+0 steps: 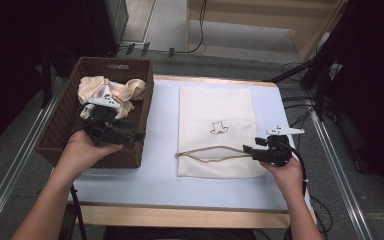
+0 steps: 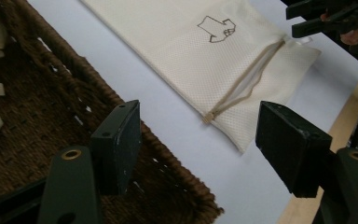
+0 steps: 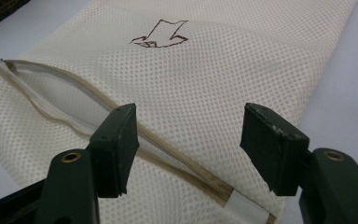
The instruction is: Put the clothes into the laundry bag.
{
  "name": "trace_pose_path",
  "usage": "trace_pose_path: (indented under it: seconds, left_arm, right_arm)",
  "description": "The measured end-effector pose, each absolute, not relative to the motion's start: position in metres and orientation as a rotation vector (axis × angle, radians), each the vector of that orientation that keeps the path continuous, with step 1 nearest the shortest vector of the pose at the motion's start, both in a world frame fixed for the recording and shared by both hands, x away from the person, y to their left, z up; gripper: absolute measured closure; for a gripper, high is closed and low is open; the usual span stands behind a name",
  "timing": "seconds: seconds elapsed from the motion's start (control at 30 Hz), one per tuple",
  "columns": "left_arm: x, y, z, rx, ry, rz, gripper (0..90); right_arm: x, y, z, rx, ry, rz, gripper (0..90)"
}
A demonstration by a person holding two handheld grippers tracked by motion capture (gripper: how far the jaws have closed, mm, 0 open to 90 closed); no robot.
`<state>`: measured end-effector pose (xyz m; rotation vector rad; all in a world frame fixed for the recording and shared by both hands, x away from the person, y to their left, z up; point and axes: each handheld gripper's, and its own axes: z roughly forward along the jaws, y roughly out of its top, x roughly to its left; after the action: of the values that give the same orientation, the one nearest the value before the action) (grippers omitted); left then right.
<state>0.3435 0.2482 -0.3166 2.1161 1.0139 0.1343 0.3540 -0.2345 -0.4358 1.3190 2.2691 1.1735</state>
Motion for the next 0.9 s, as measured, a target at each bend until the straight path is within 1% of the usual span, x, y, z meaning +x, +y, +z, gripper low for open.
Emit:
trace_pose_path:
  seconds: [0.2, 0.27, 0.4, 0.47, 0.53, 0.57, 0.63, 0.7, 0.9]
  left_arm:
    - [0.363, 0.263, -0.315, 2.106, 1.07, 0.155, 32.2]
    - [0.373, 0.271, -0.316, 2.102, 1.099, 0.18, 32.1]
    - [0.383, 0.279, -0.318, 2.107, 1.091, 0.221, 32.0]
    - [0.391, 0.285, -0.32, 2.152, 1.114, 0.269, 31.4]
    - [0.394, 0.288, -0.321, 2.143, 1.118, 0.275, 30.3]
    - [0.4, 0.295, -0.322, 2.111, 1.138, 0.255, 29.9]
    - [0.402, 0.298, -0.322, 2.099, 1.154, 0.248, 27.7]
    - [0.409, 0.308, -0.325, 2.083, 1.171, 0.27, 26.4]
    - [0.423, 0.332, -0.33, 2.045, 1.262, 0.316, 16.7]
  right_arm:
    - [0.355, -0.234, -0.434, 1.31, 2.255, 1.183, 38.5]
    - [0.355, -0.233, -0.434, 1.309, 2.256, 1.184, 38.5]
    - [0.355, -0.233, -0.434, 1.307, 2.258, 1.184, 38.5]
    - [0.355, -0.233, -0.434, 1.3, 2.26, 1.187, 38.5]
    - [0.355, -0.232, -0.434, 1.298, 2.261, 1.188, 38.5]
    - [0.356, -0.232, -0.434, 1.297, 2.263, 1.188, 38.5]
    - [0.356, -0.231, -0.434, 1.298, 2.263, 1.186, 38.5]
    - [0.355, -0.231, -0.434, 1.298, 2.264, 1.189, 38.5]
    - [0.356, -0.231, -0.434, 1.298, 2.274, 1.185, 38.4]
